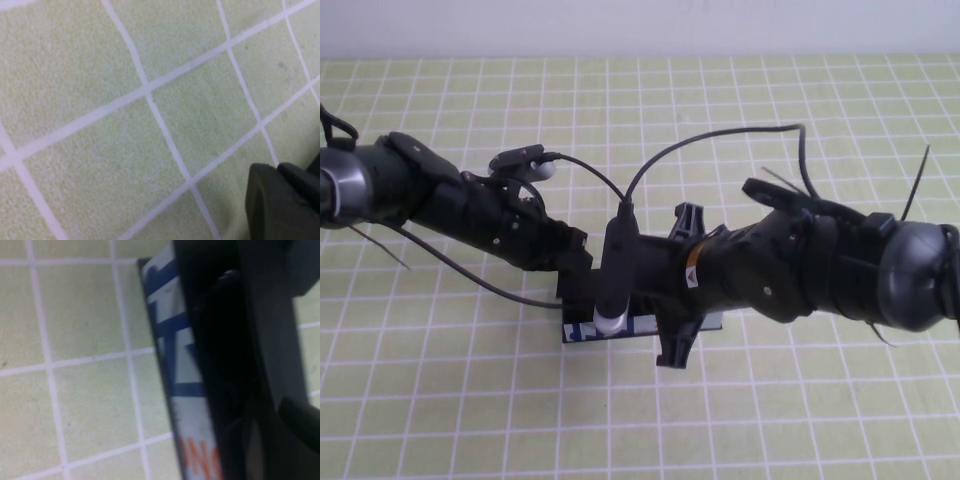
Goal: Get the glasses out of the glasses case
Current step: Pick up the glasses from the glasses case
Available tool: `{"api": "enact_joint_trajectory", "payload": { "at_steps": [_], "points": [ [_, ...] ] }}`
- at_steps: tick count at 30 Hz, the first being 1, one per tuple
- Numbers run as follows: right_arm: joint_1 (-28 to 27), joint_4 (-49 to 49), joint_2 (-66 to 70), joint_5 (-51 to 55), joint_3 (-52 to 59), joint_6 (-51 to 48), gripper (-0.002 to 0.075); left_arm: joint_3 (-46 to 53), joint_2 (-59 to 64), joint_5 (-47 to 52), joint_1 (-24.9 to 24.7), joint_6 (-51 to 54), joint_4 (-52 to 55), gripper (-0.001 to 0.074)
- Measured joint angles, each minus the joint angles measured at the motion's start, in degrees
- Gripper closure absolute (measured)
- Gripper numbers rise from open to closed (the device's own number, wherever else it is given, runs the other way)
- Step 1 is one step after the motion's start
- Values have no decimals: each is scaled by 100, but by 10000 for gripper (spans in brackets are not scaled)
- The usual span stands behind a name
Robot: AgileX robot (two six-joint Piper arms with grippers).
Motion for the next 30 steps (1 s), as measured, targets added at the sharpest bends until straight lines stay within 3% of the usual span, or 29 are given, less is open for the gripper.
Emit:
{"api": "enact_joint_trajectory", "payload": {
  "at_steps": [7, 14, 18, 23, 30],
  "points": [
    [-10, 1, -163, 0, 0, 79, 723, 0, -122, 167, 61, 43, 0, 739],
    [-10, 1, -163, -10, 0, 82, 725, 95, -1236, 265, 610, 191, -36, 739],
    [-10, 1, -163, -10, 0, 82, 725, 985, -2140, 395, 742, 1659, -1160, 739],
    [-10, 1, -163, -31, 0, 92, 726, 2832, -3152, 866, 742, 4865, -3390, 739],
    [-10, 11, -163, -31, 0, 94, 726, 3898, -3184, 1010, 742, 5941, -3565, 739]
  ]
}}
